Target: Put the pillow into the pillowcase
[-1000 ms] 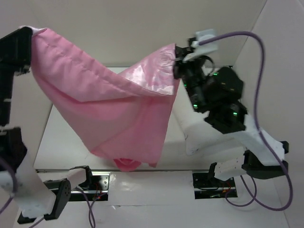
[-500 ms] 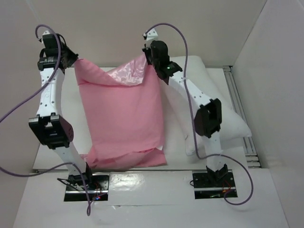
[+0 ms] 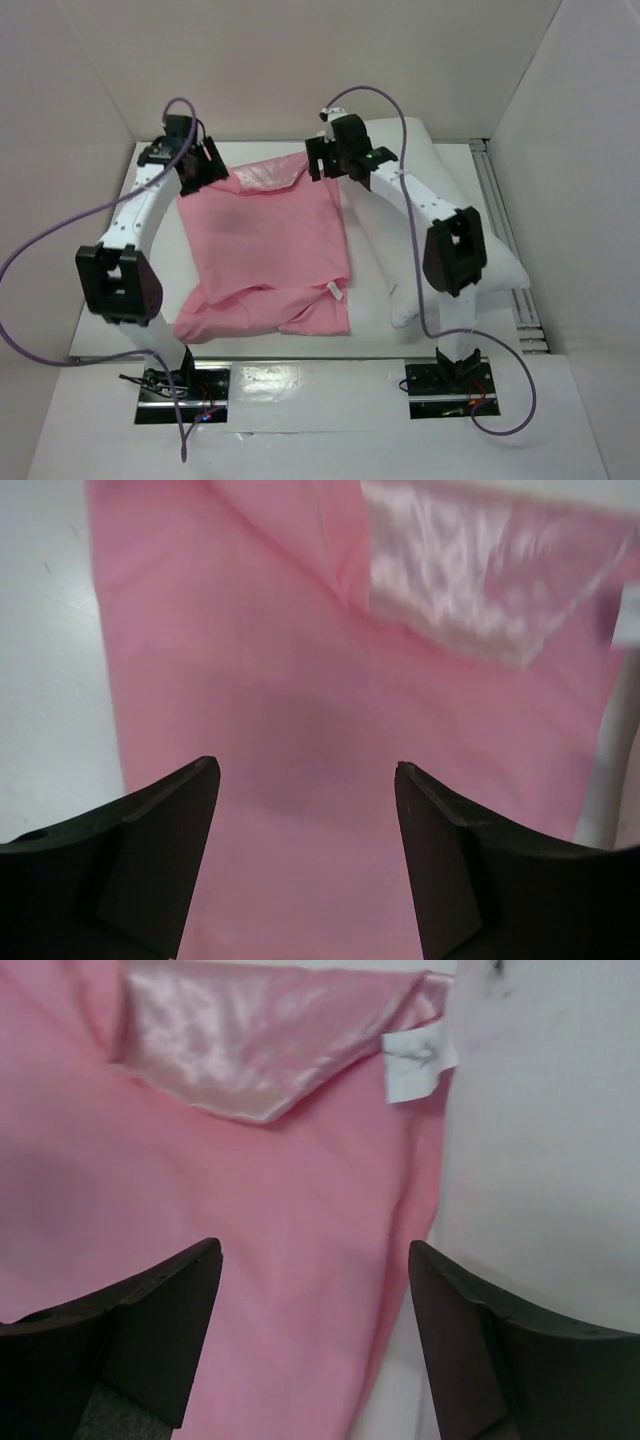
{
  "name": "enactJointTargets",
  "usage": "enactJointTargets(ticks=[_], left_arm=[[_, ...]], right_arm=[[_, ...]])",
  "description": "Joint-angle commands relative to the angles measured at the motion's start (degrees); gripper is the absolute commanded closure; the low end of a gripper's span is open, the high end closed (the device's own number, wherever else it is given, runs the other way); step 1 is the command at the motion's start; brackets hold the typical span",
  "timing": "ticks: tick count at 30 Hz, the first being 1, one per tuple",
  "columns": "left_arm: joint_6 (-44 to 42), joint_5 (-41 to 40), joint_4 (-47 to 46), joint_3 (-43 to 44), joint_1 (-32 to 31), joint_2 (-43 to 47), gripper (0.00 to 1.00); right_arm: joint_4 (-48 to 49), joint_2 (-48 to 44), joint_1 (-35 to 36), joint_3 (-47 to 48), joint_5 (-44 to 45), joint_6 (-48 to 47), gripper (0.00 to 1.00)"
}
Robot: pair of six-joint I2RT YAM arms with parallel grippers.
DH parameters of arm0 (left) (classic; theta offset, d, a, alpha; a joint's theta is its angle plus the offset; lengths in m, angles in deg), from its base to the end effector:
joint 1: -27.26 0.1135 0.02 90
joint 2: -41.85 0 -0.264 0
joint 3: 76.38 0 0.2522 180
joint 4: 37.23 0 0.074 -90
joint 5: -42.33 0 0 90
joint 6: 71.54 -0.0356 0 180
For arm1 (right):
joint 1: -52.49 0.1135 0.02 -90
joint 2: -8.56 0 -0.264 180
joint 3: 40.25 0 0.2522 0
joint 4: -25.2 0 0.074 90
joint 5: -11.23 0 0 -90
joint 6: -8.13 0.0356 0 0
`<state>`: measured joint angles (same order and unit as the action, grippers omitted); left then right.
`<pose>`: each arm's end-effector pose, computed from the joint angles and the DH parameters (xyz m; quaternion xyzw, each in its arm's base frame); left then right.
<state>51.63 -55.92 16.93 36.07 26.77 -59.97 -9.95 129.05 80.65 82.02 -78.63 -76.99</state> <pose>0.4012 0.0017 0.3432 -0.2851 0.8715 -0.0507 0.3958 0.4387 0.2347 0.2885 -0.1771 0.8624 0.1338 0.4550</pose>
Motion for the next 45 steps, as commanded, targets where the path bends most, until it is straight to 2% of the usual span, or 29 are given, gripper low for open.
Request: enactJointTargets(ticks=[1, 3, 4, 6, 7, 9, 11, 15, 17, 19, 20, 21, 22, 23, 24, 27, 28, 31, 33, 35, 40, 41, 44, 45], left_arm=[[-0.5, -1.5, 2.2, -13.4, -4.5, 11.2, 0.16], [0.7, 0.1, 2.2, -23.4, -7.4, 14.3, 0.14], [1.3, 0.8, 2.2, -26.2, -8.5, 17.2, 0.11], [2.6, -0.4, 2.8, -32.8, -11.9, 19.7, 0.10], [3.3, -2.7, 3.5, -34.6, -12.8, 20.9, 0.08], [5.5, -4.2, 5.6, -37.6, -14.1, 23.2, 0.07], [7.3, -4.9, 6.7, -41.1, -14.6, 23.9, 0.07], [11.9, -3.4, 4.4, -46.7, -13.3, 23.3, 0.05], [12.6, -1.6, 1.5, -48.7, -12.3, 21.2, 0.09], [12.6, 0.2, 0.0, -48.7, -10.2, 19.5, 0.21], [12.6, 1.0, -0.6, -48.7, -9.4, 17.8, 0.48], [12.6, 2.1, -0.6, -47.9, -8.7, 17.2, 0.70], [12.6, 2.1, -0.6, -47.4, -7.4, 17.2, 0.88], [12.6, 2.8, -1.1, -46.8, -6.8, 16.4, 1.00], [12.6, 2.8, -1.1, -45.5, -6.3, 16.4, 1.00], [12.0, 2.8, -1.1, -43.3, -3.7, 16.4, 1.00], [12.0, 2.3, -1.1, -42.8, -2.0, 16.4, 1.00], [11.4, 1.7, -0.6, -41.2, 1.2, 16.9, 1.00], [10.9, 2.5, -0.6, -40.6, 6.6, 16.9, 1.00], [10.9, 3.1, -0.6, -40.6, 8.6, 17.4, 1.00], [8.8, 9.0, -2.6, -37.0, 9.7, 15.2, 1.00], [8.0, 10.2, -3.5, -36.0, 9.7, 14.0, 0.96], [7.4, 12.7, -4.9, -30.6, 9.7, 7.8, 0.34], [7.4, 12.7, -4.9, -28.8, 9.7, 6.0, 0.17]], right_arm=[[-3.0, -16.3, 3.1, -13.0, -2.4, 6.1, 0.19], [-3.0, -25.4, 5.6, -22.0, -2.4, 8.1, 0.19], [-3.0, -28.1, 8.3, -30.4, -1.9, 11.0, 0.18], [-4.4, -34.8, 11.1, -36.8, -1.9, 14.0, 0.16], [-4.4, -36.6, 12.6, -42.6, -1.4, 15.6, 0.15], [-5.2, -40.8, 16.8, -47.2, -0.1, 20.6, 0.08], [-4.6, -42.3, 20.5, -53.0, -0.1, 25.0, 0.06], [-1.6, -41.3, 27.0, -57.8, 0.6, 29.2, 0.05], [1.0, -38.1, 28.7, -57.8, 1.2, 29.7, 0.08], [3.0, -34.1, 30.2, -58.3, 1.2, 30.3, 0.12], [4.2, -32.6, 31.0, -58.8, 1.2, 30.3, 0.18], [4.2, -31.4, 31.0, -58.9, 1.2, 30.8, 0.24], [4.9, -28.9, 31.6, -58.9, 1.2, 31.4, 0.32], [5.0, -28.0, 31.6, -58.9, 1.8, 31.4, 0.40], [5.0, -27.4, 31.6, -58.9, 2.7, 32.2, 0.58], [3.5, -25.2, 30.6, -58.9, 6.0, 32.8, 0.92], [2.5, -24.1, 29.4, -58.2, 8.1, 32.8, 1.00], [1.3, -23.3, 26.4, -56.1, 9.4, 30.5, 1.00], [0.8, -20.0, 23.7, -52.7, 11.1, 27.9, 1.00], [0.8, -15.7, 21.9, -49.6, 11.7, 25.9, 1.00], [-0.7, -3.5, 16.1, -35.6, 14.4, 18.6, 1.00], [-0.7, -1.6, 15.0, -33.4, 14.4, 17.5, 1.00], [-1.4, 5.8, 11.4, -22.3, 12.0, 13.1, 1.00], [-2.7, 6.9, 11.4, -19.9, 10.6, 12.3, 1.00]])
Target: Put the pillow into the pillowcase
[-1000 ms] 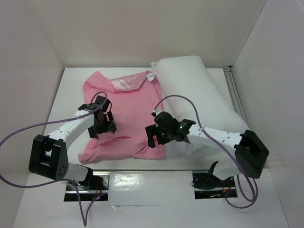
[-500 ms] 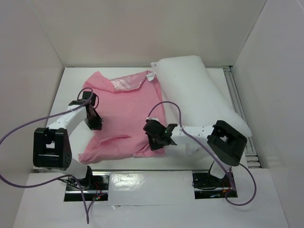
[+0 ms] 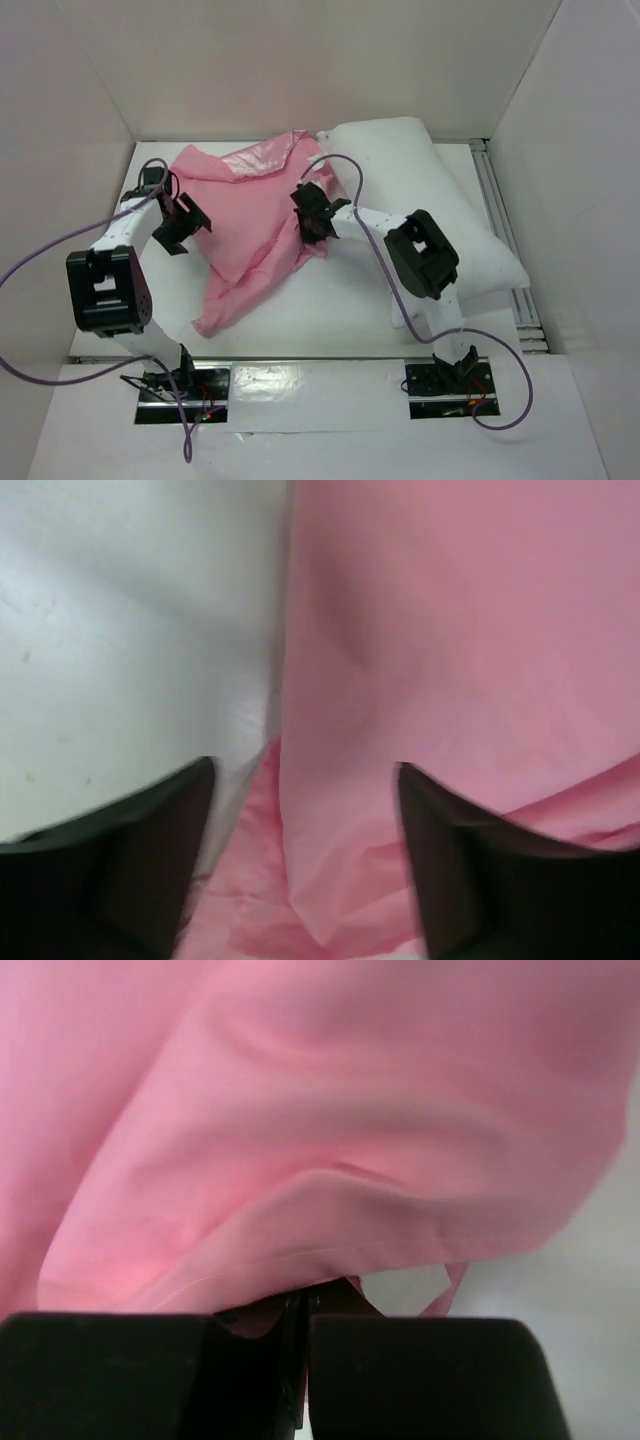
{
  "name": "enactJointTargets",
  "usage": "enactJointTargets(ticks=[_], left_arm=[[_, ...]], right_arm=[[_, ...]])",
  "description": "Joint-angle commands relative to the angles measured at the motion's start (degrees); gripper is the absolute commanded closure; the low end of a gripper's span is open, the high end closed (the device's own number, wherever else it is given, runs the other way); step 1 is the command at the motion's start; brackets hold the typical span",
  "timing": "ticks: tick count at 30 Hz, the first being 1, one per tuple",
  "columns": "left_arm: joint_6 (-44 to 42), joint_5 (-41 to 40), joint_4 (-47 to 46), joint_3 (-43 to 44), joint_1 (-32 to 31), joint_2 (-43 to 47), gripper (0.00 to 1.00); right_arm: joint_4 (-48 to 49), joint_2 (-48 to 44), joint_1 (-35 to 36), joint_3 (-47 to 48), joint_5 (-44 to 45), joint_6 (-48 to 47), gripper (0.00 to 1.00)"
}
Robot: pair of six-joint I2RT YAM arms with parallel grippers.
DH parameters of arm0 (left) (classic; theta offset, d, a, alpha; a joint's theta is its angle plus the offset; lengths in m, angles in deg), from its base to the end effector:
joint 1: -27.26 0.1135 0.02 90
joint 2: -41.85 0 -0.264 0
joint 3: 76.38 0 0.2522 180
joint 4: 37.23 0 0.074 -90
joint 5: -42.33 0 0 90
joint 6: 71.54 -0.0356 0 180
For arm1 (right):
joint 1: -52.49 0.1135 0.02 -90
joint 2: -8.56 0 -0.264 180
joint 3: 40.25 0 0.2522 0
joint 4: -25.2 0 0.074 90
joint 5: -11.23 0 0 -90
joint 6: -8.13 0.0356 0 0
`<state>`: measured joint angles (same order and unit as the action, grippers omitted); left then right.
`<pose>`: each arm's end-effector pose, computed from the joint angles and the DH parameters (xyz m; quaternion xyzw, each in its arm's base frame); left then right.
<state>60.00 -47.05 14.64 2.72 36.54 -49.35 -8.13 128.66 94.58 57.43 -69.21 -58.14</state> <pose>0.3161 0.0513 0.2261 -0.4170 0.8806 -0.0676 0.2149 0.3356 0.2952 0.1555 -0.1277 0.9441 0.0926 0.2896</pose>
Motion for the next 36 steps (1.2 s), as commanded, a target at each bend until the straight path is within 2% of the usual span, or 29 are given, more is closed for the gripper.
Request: enactJointTargets(ticks=[1, 2, 4, 5, 8, 11, 12, 13, 15, 16, 19, 23, 27, 29, 30, 31, 34, 35, 36], left_arm=[[-0.9, 3.9, -2.6, 8.1, 0.0, -6.6, 0.04], [-0.9, 3.9, -3.2, 9.9, 0.0, -10.5, 0.00], [-0.9, 3.3, -2.6, 15.9, 0.5, -15.0, 0.00], [-0.9, 3.2, -2.6, 18.0, 0.5, -17.3, 0.00], [-0.9, 3.3, -1.5, 25.1, 1.1, -26.4, 0.00], [-0.9, 3.9, -0.1, 31.0, 1.1, -33.9, 0.05], [-1.5, 3.9, -0.1, 32.1, 1.1, -35.2, 0.22], [-1.5, 3.9, 0.6, 33.0, 1.1, -36.1, 0.40], [-1.5, 3.9, 0.7, 34.3, 1.8, -36.8, 0.85], [-0.8, 4.6, 0.7, 34.3, 3.3, -36.8, 1.00], [-0.8, 4.7, 0.7, 35.5, 5.5, -36.0, 1.00], [0.9, 3.0, 0.7, 33.5, 8.2, -31.6, 1.00], [1.4, 2.3, 0.1, 30.0, 10.1, -25.4, 1.00], [1.4, 1.7, 0.1, 27.3, 10.8, -21.4, 1.00], [2.0, 0.8, 0.1, 26.2, 10.8, -20.0, 1.00], [2.0, 0.3, 0.1, 24.9, 11.3, -18.6, 1.00], [2.0, -0.3, 0.1, 20.6, 11.8, -14.4, 1.00], [2.0, -0.3, 0.1, 19.5, 11.8, -13.6, 1.00], [2.0, -0.3, 0.1, 17.2, 11.8, -12.1, 1.00]], right_arm=[[-4.5, 8.0, -3.2, 7.0, 0.3, -7.4, 1.00], [-4.5, 8.0, -3.2, 9.7, -0.8, -8.1, 0.96], [-4.5, 6.1, -3.2, 10.3, -4.0, -8.6, 0.74], [-4.5, 4.9, -3.2, 9.8, -5.2, -8.6, 0.42], [-3.8, 0.2, -1.9, 8.3, -7.9, -7.5, 0.13], [-5.3, -4.8, -0.5, 5.5, -8.8, -5.3, 0.06], [-6.3, -7.2, -0.5, 4.6, -8.8, -4.5, 0.04], [-6.8, -8.4, -0.5, 3.5, -8.8, -3.6, 0.04], [-7.3, -11.2, 0.1, -0.3, -9.7, -0.5, 0.04], [-7.3, -14.2, 0.8, -1.6, -10.3, 0.5, 0.04], [-4.4, -20.4, 2.1, -7.0, -11.4, 4.5, 0.03], [1.0, -22.8, 4.9, -9.6, -13.4, 8.0, 0.01], [5.3, -15.3, 6.6, -6.1, -16.1, 10.6, 0.01], [9.7, -10.8, 6.6, -5.0, -18.8, 11.5, 0.05], [10.9, -9.3, 7.1, -3.9, -18.8, 11.5, 0.11], [11.8, -6.6, 7.1, -3.2, -19.4, 12.2, 0.23], [13.9, -3.4, 6.6, -0.7, -19.9, 12.2, 0.49], [13.9, -2.2, 6.6, -0.2, -19.9, 12.2, 0.73], [13.3, -2.1, 6.1, -0.2, -19.9, 11.7, 0.84]])
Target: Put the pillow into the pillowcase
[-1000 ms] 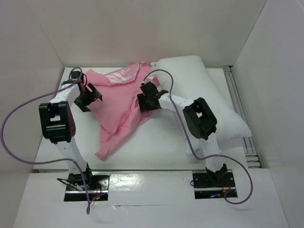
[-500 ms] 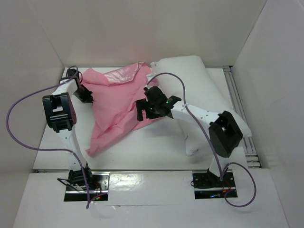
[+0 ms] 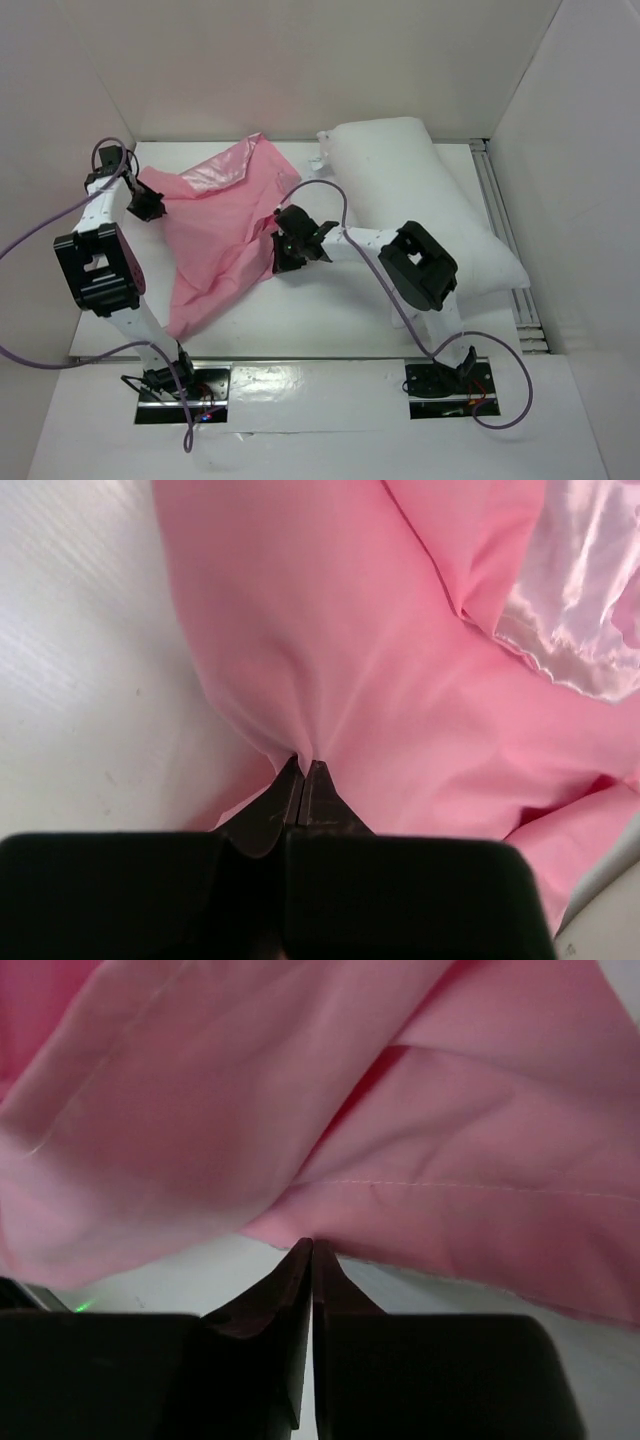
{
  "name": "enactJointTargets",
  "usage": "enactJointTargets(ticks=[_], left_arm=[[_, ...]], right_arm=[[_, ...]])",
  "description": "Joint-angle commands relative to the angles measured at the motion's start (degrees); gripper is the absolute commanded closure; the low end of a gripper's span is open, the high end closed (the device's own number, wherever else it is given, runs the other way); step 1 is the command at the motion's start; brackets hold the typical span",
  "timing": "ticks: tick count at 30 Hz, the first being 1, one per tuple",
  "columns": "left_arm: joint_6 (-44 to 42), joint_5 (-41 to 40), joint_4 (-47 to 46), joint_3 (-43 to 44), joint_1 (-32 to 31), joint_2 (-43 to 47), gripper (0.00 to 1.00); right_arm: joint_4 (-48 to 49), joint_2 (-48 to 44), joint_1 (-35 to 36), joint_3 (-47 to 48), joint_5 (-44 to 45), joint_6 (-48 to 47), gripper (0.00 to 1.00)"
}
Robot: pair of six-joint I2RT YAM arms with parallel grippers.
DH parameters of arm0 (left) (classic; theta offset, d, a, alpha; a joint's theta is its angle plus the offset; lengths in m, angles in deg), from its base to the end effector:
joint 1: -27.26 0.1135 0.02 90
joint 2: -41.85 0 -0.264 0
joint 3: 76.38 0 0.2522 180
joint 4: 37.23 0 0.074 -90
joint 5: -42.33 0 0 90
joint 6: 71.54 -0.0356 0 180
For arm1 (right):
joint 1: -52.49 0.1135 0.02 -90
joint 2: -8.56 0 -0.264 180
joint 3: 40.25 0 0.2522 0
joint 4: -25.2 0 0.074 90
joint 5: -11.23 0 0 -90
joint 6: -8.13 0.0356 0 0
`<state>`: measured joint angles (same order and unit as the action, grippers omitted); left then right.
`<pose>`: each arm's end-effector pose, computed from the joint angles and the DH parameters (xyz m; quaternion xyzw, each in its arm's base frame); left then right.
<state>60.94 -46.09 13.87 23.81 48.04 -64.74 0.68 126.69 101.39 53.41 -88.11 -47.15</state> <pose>0.3789 0.1427 0.2460 -0.5001 0.8194 -0.0657 0.2723 0.2886 0.3396 0.1595 -0.1435 0.9229 0.2896 0.2094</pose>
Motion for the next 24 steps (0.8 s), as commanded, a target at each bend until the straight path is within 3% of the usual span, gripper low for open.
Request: enactJointTargets(ticks=[1, 2, 10, 11, 13, 15, 24], left_arm=[[0.5, -1.2, 0.9, -4.8, 0.3, 3.8, 1.00], [0.5, -1.2, 0.9, -5.6, 0.3, 3.8, 1.00], [0.5, -1.0, 0.9, -9.7, 0.3, 5.8, 1.00], [0.5, -1.0, 0.9, -9.7, 0.3, 5.3, 1.00], [0.5, -0.4, 0.4, -9.7, 0.3, 5.2, 1.00], [-0.1, 0.1, 0.4, -9.0, 0.3, 5.2, 1.00], [-0.1, 0.1, 0.4, -8.5, 0.3, 5.8, 1.00]], right_arm=[[4.0, -0.2, -1.4, 3.9, -1.0, 0.2, 0.93], [4.0, -0.7, -1.4, 3.9, -0.5, 0.2, 1.00], [-4.3, -9.0, -2.5, -4.7, 9.5, -3.3, 1.00], [-5.0, -9.5, -2.5, -4.8, 10.3, -3.3, 0.92], [-6.5, -9.5, -2.5, -5.3, 12.6, -1.9, 0.47], [-5.9, -10.0, -2.5, -5.8, 13.2, 0.8, 0.21], [-10.5, 0.8, -1.9, 2.2, 21.3, 6.9, 0.27]])
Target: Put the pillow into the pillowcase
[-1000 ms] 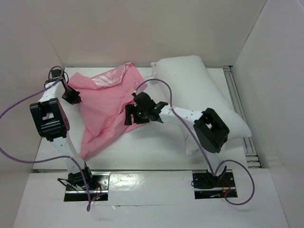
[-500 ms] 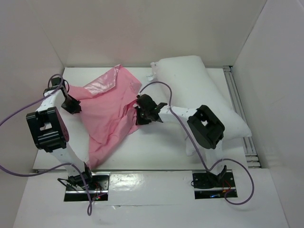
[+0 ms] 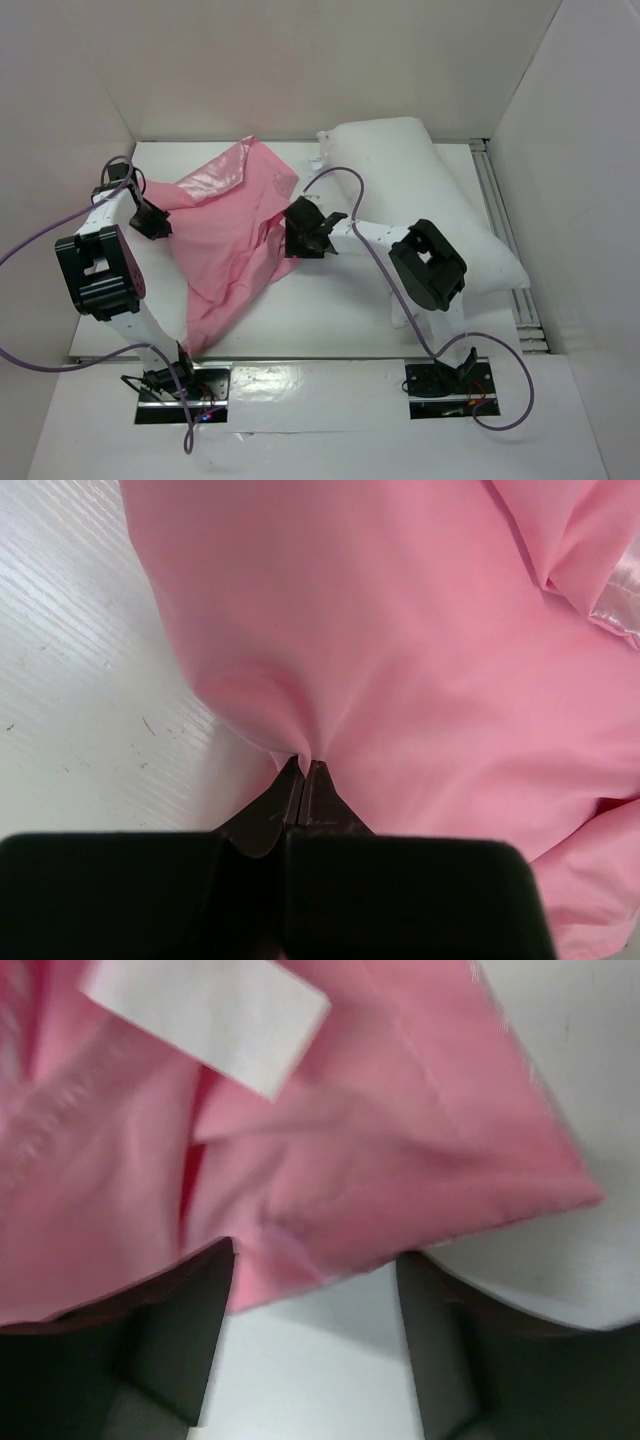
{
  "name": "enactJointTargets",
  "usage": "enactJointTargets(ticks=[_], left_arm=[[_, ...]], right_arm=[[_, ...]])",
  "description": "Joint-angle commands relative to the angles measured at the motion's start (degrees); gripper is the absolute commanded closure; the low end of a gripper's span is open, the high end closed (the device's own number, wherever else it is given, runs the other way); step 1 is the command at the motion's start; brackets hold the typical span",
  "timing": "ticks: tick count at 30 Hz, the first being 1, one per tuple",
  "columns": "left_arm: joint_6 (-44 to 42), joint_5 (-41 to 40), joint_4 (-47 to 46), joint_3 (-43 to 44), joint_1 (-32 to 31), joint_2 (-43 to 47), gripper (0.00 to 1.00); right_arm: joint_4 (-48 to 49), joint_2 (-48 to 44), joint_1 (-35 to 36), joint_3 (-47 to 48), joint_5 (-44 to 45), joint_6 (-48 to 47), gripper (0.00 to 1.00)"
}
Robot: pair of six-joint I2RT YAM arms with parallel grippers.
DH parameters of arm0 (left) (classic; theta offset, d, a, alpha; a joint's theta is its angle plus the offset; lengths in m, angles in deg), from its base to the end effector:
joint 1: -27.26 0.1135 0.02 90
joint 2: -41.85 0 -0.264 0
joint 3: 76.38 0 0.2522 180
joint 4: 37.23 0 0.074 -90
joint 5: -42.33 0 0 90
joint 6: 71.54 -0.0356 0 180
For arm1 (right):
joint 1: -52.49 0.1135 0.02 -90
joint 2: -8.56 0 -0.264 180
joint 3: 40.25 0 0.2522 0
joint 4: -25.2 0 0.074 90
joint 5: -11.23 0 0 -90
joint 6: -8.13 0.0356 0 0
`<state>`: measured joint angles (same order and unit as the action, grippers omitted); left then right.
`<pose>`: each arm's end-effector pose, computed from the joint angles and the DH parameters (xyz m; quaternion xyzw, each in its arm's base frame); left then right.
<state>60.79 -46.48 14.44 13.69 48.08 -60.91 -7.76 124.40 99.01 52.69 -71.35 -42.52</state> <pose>0.3478 0.1314 0.2168 -0.5086 0.8319 -0.0514 0.2161 0.2983 0.3079 0.1625 -0.0407 0.9533 0.1542 0.2566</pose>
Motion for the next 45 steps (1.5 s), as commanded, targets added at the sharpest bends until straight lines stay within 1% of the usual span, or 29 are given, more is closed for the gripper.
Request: enactJointTargets(ticks=[1, 2, 4, 7, 11, 12, 14, 15, 17, 21, 22, 23, 24, 26, 27, 28, 29, 30, 32, 34, 35, 36, 37, 38, 39, 41, 42, 43, 45], left_arm=[[0.0, 1.0, -0.2, 1.6, 0.3, 1.9, 1.00], [0.0, 1.0, -0.2, 1.6, 0.3, 1.9, 1.00], [-0.5, 1.0, -0.2, 1.6, 0.3, 1.9, 1.00], [-1.0, 0.3, 0.5, 2.3, 0.3, 1.9, 1.00], [-1.5, -0.4, 1.0, 3.8, 0.8, 1.9, 1.00], [-1.5, -0.4, 1.0, 4.5, 0.8, 1.9, 1.00], [-1.5, -0.4, 1.0, 4.5, 1.3, 1.4, 1.00], [-1.5, -0.4, 1.0, 5.0, 1.3, 1.4, 1.00], [-1.5, -0.9, 1.6, 5.0, 1.3, 1.4, 1.00], [-2.2, -1.8, 2.2, 5.0, 1.3, 2.0, 0.99], [-3.0, -1.8, 2.2, 5.0, 1.3, 2.0, 0.96], [-3.0, 0.3, 2.2, 5.0, 1.3, 2.8, 0.91], [-4.3, 2.0, 2.2, 5.0, 1.3, 4.2, 0.68], [-6.4, 4.2, 2.2, 4.5, -0.2, 6.4, 0.38], [-6.4, 4.2, 2.2, 3.3, -1.2, 7.7, 0.26], [-7.7, 4.2, 2.2, 2.6, -3.7, 10.7, 0.13], [-7.7, 3.2, 3.0, 2.1, -5.2, 12.2, 0.07], [-7.7, 0.0, 3.5, 1.6, -6.6, 13.6, 0.06], [-8.2, -1.9, 4.2, 0.7, -11.0, 17.1, 0.06], [-10.5, -1.6, 4.2, -1.1, -15.0, 18.9, 0.12], [-13.5, -1.5, 4.2, -1.1, -20.2, 19.4, 0.14], [-14.5, -1.5, 4.2, -1.1, -23.2, 19.4, 0.14], [-15.8, -1.5, 5.1, -1.1, -26.1, 18.7, 0.11], [-17.3, -1.5, 5.7, -1.1, -31.2, 17.6, 0.10], [-17.4, -4.8, 6.6, 0.2, -33.5, 14.7, 0.08], [-17.4, -8.0, 8.7, 1.3, -38.5, 11.6, 0.07], [-17.4, -10.2, 9.3, 2.3, -39.9, 10.1, 0.07], [-16.4, -14.9, 9.9, 2.3, -41.3, 7.6, 0.07], [-16.4, -18.1, 10.4, 2.9, -44.2, 5.6, 0.07]], right_arm=[[-0.6, 3.1, 0.5, 3.4, 5.2, 2.3, 0.40], [-0.1, 3.1, 0.5, 3.4, 6.0, 1.8, 0.57], [-1.4, 3.1, 0.5, 3.4, 9.2, 1.8, 1.00], [-2.9, -0.3, -0.9, 0.4, 13.0, 0.6, 1.00], [-2.3, -7.0, -5.5, -9.8, 13.5, -3.0, 1.00], [-2.9, -8.6, -6.3, -10.7, 13.5, -3.1, 1.00], [-3.6, -9.8, -6.9, -12.2, 14.3, -5.2, 1.00], [-4.1, -10.4, -7.6, -12.7, 16.9, -5.8, 1.00], [-4.7, -11.2, -7.6, -13.3, 18.6, -7.5, 1.00], [-6.0, -13.6, -8.1, -11.3, 18.0, -10.5, 1.00], [-6.6, -14.3, -8.1, -10.5, 15.5, -11.3, 0.96], [-7.9, -14.8, -8.1, -9.7, 14.3, -11.8, 0.81], [-7.9, -15.5, -6.4, -7.9, 13.7, -12.4, 0.46], [-9.3, -18.3, -3.9, -6.3, 12.9, -12.4, 0.30], [-9.8, -18.9, -1.6, -4.4, 12.9, -12.4, 0.25], [-9.8, -19.4, -0.6, -3.4, 12.9, -12.4, 0.18], [-10.8, -20.0, 0.3, -2.4, 13.5, -11.4, 0.16], [-12.1, -20.0, 1.0, -0.6, 13.5, -10.8, 0.16], [-12.6, -21.4, 2.3, 0.1, 13.5, -9.3, 0.15], [-12.6, -22.8, 2.3, 0.6, 12.6, -8.8, 0.13], [-13.1, -24.3, 1.5, 0.6, 11.6, -8.8, 0.13], [-13.8, -25.0, 0.9, 0.6, 11.6, -8.8, 0.13], [-14.4, -25.6, -0.5, 1.2, 11.6, -9.4, 0.13], [-15.0, -27.0, -1.3, 1.9, 11.6, -9.4, 0.12], [-16.6, -27.6, -2.1, 1.9, 11.6, -10.2, 0.11], [-18.3, -29.3, -5.0, 3.3, 12.2, -11.5, 0.08], [-19.7, -30.0, -6.0, 3.9, 13.5, -11.5, 0.07], [-20.4, -30.7, -8.0, 3.9, 13.5, -12.3, 0.05], [-21.0, -32.9, -10.3, 3.9, 14.0, -13.2, 0.05]])
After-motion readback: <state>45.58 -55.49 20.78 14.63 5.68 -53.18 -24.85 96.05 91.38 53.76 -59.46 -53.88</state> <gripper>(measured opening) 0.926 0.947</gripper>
